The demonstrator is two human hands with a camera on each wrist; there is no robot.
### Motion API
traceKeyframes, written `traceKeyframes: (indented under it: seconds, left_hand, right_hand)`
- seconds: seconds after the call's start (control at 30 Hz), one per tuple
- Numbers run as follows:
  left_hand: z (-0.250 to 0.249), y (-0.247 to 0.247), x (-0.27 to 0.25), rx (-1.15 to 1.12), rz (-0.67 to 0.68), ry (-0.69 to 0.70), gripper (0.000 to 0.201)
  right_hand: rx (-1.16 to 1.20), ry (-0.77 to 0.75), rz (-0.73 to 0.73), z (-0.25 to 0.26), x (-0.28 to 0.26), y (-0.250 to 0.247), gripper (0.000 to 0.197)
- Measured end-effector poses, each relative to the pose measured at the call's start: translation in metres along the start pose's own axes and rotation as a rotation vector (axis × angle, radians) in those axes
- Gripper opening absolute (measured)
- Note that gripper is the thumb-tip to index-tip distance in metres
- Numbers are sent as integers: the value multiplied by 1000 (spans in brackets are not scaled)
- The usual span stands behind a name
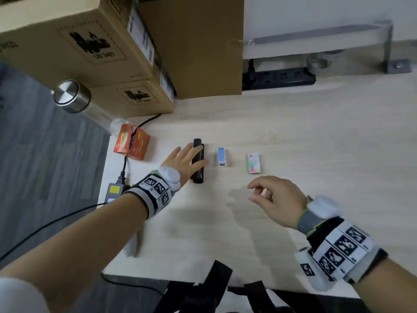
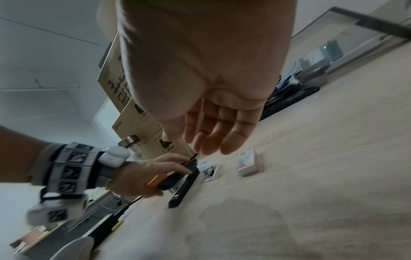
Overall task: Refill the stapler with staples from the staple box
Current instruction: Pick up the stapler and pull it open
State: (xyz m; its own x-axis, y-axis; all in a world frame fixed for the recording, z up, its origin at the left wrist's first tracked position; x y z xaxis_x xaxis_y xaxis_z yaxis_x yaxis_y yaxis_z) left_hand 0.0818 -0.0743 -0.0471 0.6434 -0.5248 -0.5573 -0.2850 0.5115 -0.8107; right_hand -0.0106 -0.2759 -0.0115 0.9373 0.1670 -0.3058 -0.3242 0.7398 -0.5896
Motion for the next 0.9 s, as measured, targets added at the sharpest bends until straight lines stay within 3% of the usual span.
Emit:
traceKeyframes:
  seconds: [0.23, 0.33, 0.4, 0.6, 0.73, 0.9]
  left_hand:
    - [-3, -7, 21, 8, -63, 79, 37]
    - [-12, -20, 9, -62, -214, 91, 24]
    - [-19, -25, -3, -172, -290, 59, 25]
    - [-70, -9, -20, -361, -195, 2, 41]
    - [-82, -9, -23, -456, -182, 3, 41]
    - [-72, -3, -31, -619, -218, -53, 32]
  right_hand:
    - [-26, 32, 16, -9, 0, 10, 15]
    - [-42, 66, 2, -12, 1, 13, 16]
    - [-73, 82, -2, -13, 4, 18, 22]
    - [-193, 85, 18, -9, 11, 46, 46]
    - [-316, 59, 166, -5, 16, 70, 36]
    - [-374, 59, 140, -2, 26, 80, 24]
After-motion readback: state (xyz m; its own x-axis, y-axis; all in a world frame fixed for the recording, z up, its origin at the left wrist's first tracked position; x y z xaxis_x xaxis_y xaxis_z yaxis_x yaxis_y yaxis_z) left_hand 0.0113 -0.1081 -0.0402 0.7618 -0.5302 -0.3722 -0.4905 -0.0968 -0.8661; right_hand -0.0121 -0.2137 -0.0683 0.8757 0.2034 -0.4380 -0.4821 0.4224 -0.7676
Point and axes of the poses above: each hand's wrist, its own x-axis towards the middle knuckle, its own y-axis out of the palm, z = x × y, the point moved 9 cm from there along x, towards the middle knuckle, and after that the axes turned 1 degree about y, right-handed, at the moved point
